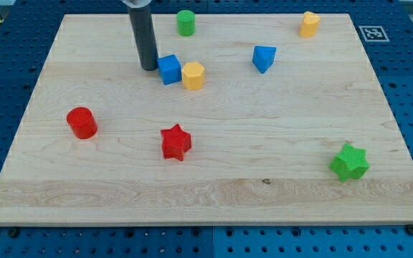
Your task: Push the red circle to the yellow hexagon
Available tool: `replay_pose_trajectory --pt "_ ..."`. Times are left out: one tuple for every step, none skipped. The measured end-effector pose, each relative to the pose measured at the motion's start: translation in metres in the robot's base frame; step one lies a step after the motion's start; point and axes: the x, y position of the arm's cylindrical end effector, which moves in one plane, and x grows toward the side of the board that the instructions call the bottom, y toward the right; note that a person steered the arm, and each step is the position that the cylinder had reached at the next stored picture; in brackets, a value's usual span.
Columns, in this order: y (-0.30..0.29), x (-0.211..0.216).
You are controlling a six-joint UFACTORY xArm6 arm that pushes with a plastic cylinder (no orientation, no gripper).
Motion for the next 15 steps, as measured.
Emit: replay_pose_trajectory --pt "-0.017 0.003" --pt "-0.059 0.028" --pt "-0.110 0.035" --pt "-0.154 0.051" --pt "-0.171 0.087" --pt "-0.169 0.123" --pt "-0.129 0.143" --pt "-0.085 0.148" --pt "-0.059 0.140" --pt "-0.054 0.126" --pt "-0.037 0.114" --pt "-0.013 0.108" --pt "0.009 0.108" --pt "0.028 0.110" --pt "0.042 0.121"
